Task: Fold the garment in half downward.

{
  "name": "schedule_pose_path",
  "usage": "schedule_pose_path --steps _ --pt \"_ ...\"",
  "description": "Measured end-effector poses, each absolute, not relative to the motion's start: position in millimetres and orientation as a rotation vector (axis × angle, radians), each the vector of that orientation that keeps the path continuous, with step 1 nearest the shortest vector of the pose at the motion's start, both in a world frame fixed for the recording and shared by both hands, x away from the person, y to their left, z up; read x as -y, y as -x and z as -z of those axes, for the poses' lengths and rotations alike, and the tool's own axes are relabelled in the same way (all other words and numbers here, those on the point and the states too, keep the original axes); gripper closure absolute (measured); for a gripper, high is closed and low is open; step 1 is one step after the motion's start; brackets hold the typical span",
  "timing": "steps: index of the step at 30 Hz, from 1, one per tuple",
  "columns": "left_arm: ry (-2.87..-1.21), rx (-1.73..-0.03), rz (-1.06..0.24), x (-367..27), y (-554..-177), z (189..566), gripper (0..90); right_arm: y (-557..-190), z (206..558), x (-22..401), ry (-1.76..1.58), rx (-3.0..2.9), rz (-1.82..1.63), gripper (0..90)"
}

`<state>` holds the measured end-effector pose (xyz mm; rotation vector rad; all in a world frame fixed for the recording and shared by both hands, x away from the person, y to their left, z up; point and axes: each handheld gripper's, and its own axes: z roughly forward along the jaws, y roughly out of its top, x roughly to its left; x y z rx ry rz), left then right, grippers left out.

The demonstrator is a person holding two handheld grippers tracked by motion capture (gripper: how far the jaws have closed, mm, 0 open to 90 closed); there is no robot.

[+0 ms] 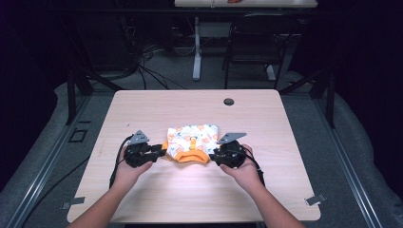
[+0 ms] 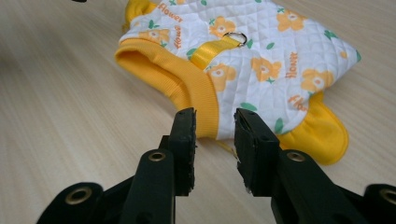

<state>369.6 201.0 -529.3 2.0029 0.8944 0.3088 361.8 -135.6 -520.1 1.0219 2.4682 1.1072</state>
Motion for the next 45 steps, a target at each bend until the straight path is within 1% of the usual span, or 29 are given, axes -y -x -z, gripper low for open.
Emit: schedule_pose_path --steps 3,6,7,8,10,17,25,29,35,40,45 --pt "-1.979 -0.902 -0.276 -206.5 -360.1 529.6 65.8 -353.2 519.6 143.1 -1.050 -2.458 -1.130 65.8" --pt "-1.968 -0.906 -0.273 -210.2 -352.2 529.9 65.1 -346.9 520.7 147.6 -1.060 -2.455 -1.130 64.8" --pt "-1.971 -0.898 -0.273 -213.4 -346.5 530.9 63.7 -340.1 522.4 151.9 -1.055 -2.452 -1.114 63.0" --pt "-1.971 -0.898 -0.273 -213.4 -346.5 530.9 62.9 -340.1 522.4 151.9 -1.055 -2.452 -1.114 63.0" --pt "-1.976 -0.902 -0.283 -215.7 -340.2 533.9 60.6 -334.9 524.6 155.2 -1.062 -2.449 -1.106 61.3" --pt "-2.036 -0.888 -0.317 -223.7 -322.0 548.9 58.6 -326.0 534.5 162.6 -1.080 -2.439 -1.117 55.9" --pt "-1.997 -0.939 -0.281 -237.1 -324.9 555.8 57.4 -320.6 550.1 159.5 -1.023 -2.450 -1.031 52.7" --pt "-2.008 -0.959 -0.300 -242.4 -327.8 561.0 56.8 -319.9 553.5 158.2 -1.029 -2.449 -1.044 52.7" --pt "-2.008 -1.007 -0.295 -248.9 -332.2 570.8 55.4 -318.3 559.4 155.0 -1.006 -2.438 -1.063 52.1" --pt "-1.988 -1.027 -0.266 -248.7 -331.8 572.8 54.7 -316.2 563.8 150.4 -0.990 -2.448 -1.036 51.1" --pt "-2.006 -1.008 -0.270 -242.0 -330.1 574.5 53.8 -316.0 566.6 148.4 -0.993 -2.443 -1.046 50.8"
